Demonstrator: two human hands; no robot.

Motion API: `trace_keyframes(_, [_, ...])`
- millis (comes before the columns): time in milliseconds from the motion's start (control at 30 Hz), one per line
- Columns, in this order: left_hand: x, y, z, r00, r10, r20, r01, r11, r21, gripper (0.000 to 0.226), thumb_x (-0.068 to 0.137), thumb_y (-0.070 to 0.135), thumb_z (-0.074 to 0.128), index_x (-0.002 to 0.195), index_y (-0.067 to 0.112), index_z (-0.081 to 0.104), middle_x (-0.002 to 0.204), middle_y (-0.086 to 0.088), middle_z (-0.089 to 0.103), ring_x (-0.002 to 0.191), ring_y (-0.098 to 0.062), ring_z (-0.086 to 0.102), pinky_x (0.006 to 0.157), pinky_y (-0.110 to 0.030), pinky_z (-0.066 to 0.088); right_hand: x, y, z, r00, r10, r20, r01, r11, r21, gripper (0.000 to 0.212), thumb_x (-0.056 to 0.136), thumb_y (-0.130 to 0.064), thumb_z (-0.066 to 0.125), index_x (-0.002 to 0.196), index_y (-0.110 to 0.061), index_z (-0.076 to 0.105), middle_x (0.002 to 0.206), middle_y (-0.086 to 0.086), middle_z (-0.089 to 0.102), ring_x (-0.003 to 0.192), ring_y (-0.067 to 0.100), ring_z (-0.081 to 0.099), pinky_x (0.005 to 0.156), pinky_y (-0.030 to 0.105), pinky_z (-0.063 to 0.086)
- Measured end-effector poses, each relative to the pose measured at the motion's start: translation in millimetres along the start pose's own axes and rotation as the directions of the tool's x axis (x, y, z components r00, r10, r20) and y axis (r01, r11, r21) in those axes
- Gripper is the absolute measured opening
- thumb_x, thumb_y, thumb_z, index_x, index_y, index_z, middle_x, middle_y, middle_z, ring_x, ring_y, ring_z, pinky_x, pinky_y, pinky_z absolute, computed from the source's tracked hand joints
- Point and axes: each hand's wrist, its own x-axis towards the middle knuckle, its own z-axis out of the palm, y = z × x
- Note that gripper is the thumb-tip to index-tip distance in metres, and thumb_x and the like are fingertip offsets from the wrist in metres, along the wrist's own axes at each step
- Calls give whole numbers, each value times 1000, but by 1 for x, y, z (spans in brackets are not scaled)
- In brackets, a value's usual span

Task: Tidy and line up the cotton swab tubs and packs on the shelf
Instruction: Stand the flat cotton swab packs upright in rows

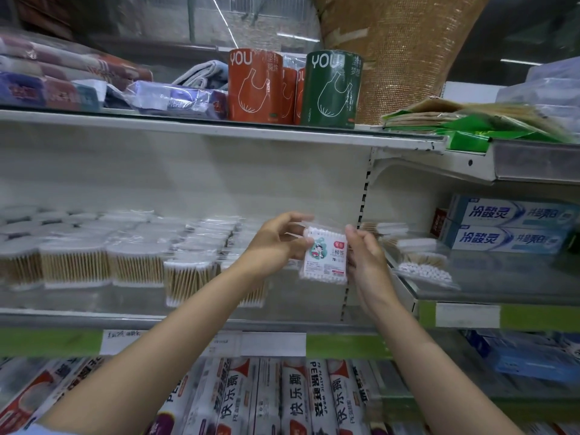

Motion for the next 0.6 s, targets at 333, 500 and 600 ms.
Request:
trace_keyframes(333, [-3,-6,-3,990,-41,-136,17,985,-172,34,88,3,60,119,13,49,89,0,57,70,-1,62,55,-12,47,-10,-2,0,988,48,144,-67,989,135,15,93,-18,52,85,-9,62,73,4,63,62,13,56,54,22,44])
trace_keyframes(500, [0,-9,-2,979,-77,-190,41,982,-186,45,85,13,66,125,13,46,97,-2,56,67,-2,63,55,-14,48,-11,-10,5,957,177,231,-250,907,338,18,91,-25,53,92,-9,61,68,6,60,43,9,49,41,17,42])
trace_keyframes(600, [1,-9,-1,972,-77,-220,46,988,-144,38,87,14,65,120,15,48,100,-2,57,72,-3,62,55,-12,48,-11,-11,8,950,191,246,-272,893,358,19,90,-28,54,93,-10,62,66,4,63,43,9,51,40,17,43])
